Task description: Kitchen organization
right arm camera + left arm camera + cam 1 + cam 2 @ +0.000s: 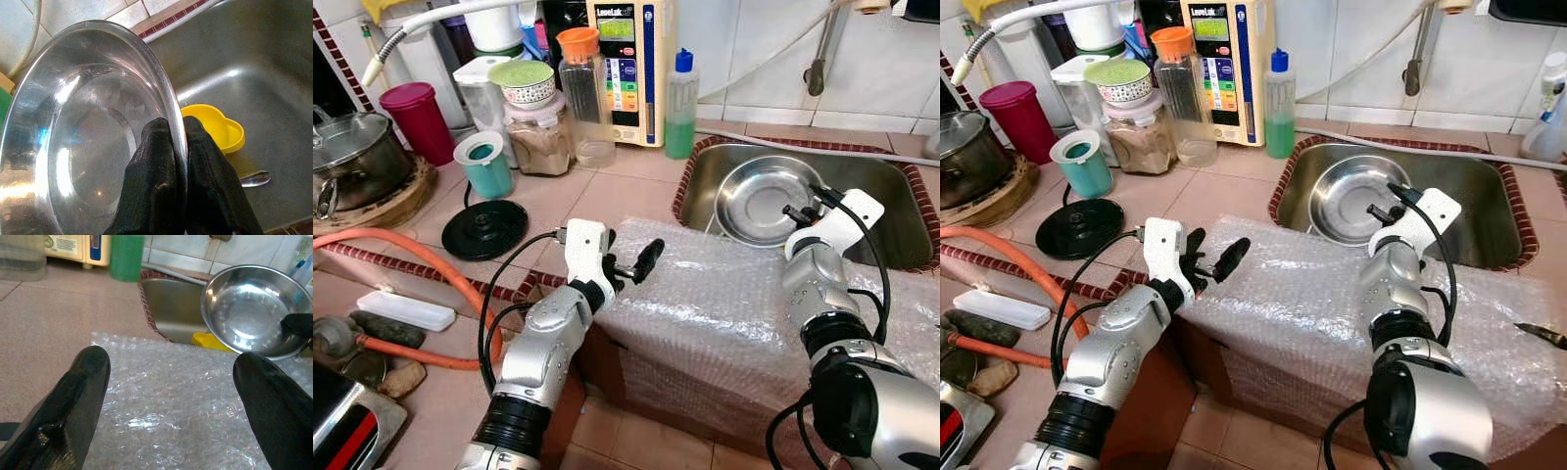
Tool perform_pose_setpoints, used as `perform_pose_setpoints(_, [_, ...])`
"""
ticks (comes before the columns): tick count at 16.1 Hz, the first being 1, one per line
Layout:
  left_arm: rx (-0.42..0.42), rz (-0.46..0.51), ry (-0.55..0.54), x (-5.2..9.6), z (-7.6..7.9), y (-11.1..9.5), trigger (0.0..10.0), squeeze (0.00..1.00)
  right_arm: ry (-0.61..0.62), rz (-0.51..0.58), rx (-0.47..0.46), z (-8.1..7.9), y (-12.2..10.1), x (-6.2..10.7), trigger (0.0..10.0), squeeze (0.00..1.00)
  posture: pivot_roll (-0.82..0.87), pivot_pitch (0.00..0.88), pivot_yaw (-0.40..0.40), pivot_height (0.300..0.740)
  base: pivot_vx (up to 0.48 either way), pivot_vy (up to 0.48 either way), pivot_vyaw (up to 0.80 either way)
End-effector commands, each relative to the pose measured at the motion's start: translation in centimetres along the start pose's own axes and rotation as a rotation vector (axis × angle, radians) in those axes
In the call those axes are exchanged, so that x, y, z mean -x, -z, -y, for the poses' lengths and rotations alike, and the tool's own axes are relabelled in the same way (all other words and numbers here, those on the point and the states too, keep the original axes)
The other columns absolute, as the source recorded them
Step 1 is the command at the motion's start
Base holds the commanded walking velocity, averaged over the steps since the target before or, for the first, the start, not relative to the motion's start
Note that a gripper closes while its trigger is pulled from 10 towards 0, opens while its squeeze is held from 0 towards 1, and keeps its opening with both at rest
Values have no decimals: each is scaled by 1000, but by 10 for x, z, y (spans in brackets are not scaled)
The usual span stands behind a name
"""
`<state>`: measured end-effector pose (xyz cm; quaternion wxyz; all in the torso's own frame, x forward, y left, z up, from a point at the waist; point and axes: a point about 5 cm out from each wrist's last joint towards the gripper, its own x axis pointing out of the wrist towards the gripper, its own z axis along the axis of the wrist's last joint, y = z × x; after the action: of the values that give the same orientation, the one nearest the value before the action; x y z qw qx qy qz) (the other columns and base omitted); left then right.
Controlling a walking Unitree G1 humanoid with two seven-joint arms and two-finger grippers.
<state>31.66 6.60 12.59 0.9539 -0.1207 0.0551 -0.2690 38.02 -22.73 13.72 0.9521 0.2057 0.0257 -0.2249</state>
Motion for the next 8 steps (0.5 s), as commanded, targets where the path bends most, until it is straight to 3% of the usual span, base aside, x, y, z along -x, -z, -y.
perform_pose_setpoints(1, [-19,49,-16,-2,-2,-12,10000,0,45,48,53,12,-12,-4,2588,0,32,0,122,740,0,0,0])
perform_pose_setpoints(2, [-33,69,-23,-2,-2,-16,10000,0,36,76,104,10,-16,-4,3333,0,32,0,122,740,0,0,0])
perform_pose_setpoints(3, [-61,124,-40,-4,-4,-26,10000,0,10,124,212,7,-22,-5,8902,0,34,0,115,740,0,0,0])
perform_pose_setpoints(4, [-66,139,-44,-4,-5,-29,10000,0,2,132,251,7,-22,-5,10000,0,34,0,113,740,0,0,0])
perform_pose_setpoints(6, [-84,154,-57,-8,-10,-32,10000,0,11,124,328,16,-22,-6,10000,0,26,0,103,740,0,0,0])
perform_pose_setpoints(8, [-69,170,-50,-13,-9,-37,10000,0,1,123,303,17,-27,-8,10000,0,17,0,101,740,279,0,0])
